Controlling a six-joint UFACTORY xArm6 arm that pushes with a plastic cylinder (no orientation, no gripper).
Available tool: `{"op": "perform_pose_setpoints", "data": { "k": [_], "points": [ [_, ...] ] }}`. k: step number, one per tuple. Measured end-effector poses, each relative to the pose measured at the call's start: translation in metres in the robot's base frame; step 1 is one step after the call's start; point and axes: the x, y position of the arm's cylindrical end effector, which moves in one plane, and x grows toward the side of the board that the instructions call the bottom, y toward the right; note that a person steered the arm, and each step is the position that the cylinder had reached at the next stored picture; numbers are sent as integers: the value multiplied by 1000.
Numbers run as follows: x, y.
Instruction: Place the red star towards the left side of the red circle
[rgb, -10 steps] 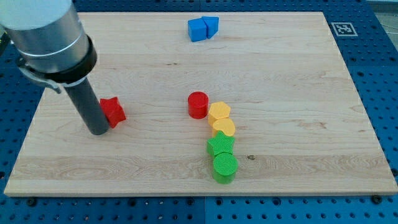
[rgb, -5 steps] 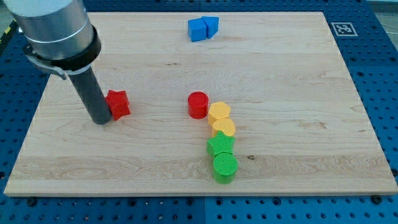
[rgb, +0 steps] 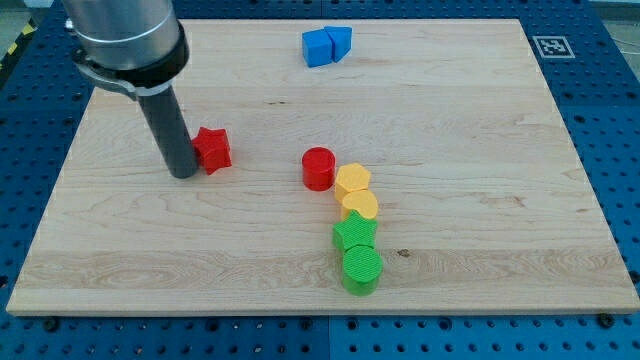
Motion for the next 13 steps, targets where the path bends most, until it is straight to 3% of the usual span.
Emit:
{"op": "perform_pose_setpoints", "data": {
  "k": [4,5,7,11,13],
  "points": [
    [-15,40],
    [-34,12],
    [-62,23],
    [-51,60],
    [-38,51]
  ]
}}
